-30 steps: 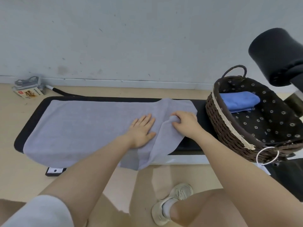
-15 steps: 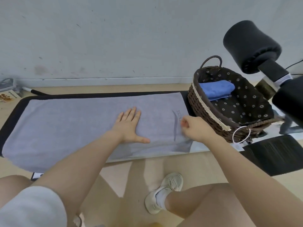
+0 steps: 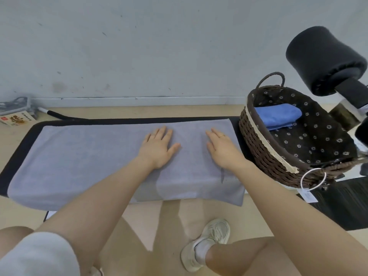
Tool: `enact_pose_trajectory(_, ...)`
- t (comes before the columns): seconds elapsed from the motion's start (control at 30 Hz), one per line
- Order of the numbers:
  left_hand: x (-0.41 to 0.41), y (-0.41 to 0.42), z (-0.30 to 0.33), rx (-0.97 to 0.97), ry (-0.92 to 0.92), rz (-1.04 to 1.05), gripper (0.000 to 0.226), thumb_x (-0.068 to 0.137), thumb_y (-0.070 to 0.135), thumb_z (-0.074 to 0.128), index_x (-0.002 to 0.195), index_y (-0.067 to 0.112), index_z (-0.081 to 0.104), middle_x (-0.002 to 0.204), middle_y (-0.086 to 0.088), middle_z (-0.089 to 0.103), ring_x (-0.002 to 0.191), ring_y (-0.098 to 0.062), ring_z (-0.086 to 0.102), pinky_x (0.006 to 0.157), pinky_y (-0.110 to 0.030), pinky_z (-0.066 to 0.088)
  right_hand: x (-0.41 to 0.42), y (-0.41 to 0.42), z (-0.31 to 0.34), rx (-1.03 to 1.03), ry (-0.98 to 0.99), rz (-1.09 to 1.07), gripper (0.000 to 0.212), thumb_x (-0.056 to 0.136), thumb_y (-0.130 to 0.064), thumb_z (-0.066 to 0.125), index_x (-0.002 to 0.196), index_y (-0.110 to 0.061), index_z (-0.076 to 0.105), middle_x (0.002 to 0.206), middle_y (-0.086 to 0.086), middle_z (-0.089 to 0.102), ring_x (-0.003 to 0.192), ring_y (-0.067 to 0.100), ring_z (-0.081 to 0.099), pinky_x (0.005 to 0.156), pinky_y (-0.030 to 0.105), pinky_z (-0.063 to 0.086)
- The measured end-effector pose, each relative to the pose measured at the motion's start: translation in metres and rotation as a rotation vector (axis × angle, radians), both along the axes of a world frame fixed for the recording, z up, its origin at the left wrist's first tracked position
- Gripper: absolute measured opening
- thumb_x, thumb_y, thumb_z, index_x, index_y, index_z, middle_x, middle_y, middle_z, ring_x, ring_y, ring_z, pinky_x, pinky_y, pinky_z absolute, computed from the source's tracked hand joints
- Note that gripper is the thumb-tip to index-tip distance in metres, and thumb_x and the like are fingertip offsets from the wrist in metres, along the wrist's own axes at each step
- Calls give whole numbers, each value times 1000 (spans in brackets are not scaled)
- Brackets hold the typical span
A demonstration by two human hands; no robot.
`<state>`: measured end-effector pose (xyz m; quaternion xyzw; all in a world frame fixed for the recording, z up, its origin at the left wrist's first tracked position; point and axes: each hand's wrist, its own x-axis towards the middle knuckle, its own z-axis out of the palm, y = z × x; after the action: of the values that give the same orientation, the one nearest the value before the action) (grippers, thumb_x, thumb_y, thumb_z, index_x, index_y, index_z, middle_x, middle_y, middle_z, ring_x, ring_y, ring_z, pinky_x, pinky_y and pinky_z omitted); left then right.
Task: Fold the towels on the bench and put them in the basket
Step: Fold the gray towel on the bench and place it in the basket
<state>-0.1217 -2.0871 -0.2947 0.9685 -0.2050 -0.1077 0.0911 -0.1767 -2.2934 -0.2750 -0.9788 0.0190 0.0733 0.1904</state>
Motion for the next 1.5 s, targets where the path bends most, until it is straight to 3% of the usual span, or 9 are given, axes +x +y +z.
enact_pose_trajectory(0.23,34,17,-23,51,-58,79,69,94,58,19,149,24,-2,158,1,-9,146,-16,-8,119,-38,-2,47,16,-27,-187,99,131,59,98,-50,20,150,-31,-2,159,-6,-10,147,15,-10,118,37,-5)
enact_pose_trajectory(0.5,54,34,-25,26,-61,136,73,94,58,20,150,16,0,158,2,-7,146,-14,-6,118,-33,-2,53,-20,-29,-278,182,-224,66,97,-51,13,150,-17,-8,159,2,-13,146,18,-12,119,37,-4)
enact_pose_trajectory(0.6,53,46,-14,-270,38,47,68,95,49,25,149,13,6,158,2,-5,146,-13,-3,116,-24,-2,56,8,-15,-301,165,-221,63,99,-44,16,150,-11,-1,159,5,-9,147,20,-10,118,42,-4)
enact_pose_trajectory(0.7,39,80,-2,-493,28,94,51,101,23,34,147,9,20,158,1,1,146,-11,2,109,-13,0,61,75,-2,-197,-2,-10,57,101,-38,21,151,-16,7,160,3,-3,147,19,-5,118,39,0)
enact_pose_trajectory(0.87,18,170,-4,-327,-89,244,47,99,11,32,145,5,26,158,-6,7,146,-17,10,113,-20,5,68,209,-2,-77,-93,333,51,101,-30,26,149,-12,18,159,6,7,147,19,5,117,34,9)
enact_pose_trajectory(1.0,25,229,-12,-177,-51,354,52,100,25,32,148,8,17,158,-9,6,146,-20,7,117,-30,5,73,274,-17,-110,-42,499,52,101,-33,27,149,-16,18,159,3,7,147,18,5,117,35,4)
enact_pose_trajectory(1.23,55,277,-24,7,-26,487,65,96,51,24,150,20,3,158,-9,-5,146,-22,-4,119,-36,0,85,275,-37,-227,42,452,59,97,-52,23,149,-35,1,159,-7,-8,147,14,-8,118,38,-5)
enact_pose_trajectory(1.4,68,289,-13,-217,19,509,57,101,31,27,149,8,8,158,-11,1,146,-23,0,118,-35,1,88,265,-36,-271,35,294,64,95,-56,19,150,-29,-2,159,-6,-9,147,14,-8,119,38,-4)
enact_pose_trajectory(1.5,38,304,-8,-389,-133,550,52,101,22,32,148,7,17,157,-10,11,145,-22,9,117,-31,6,89,270,-31,-271,69,282,65,96,-55,21,150,-27,-1,159,-4,-8,147,16,-7,119,41,-2)
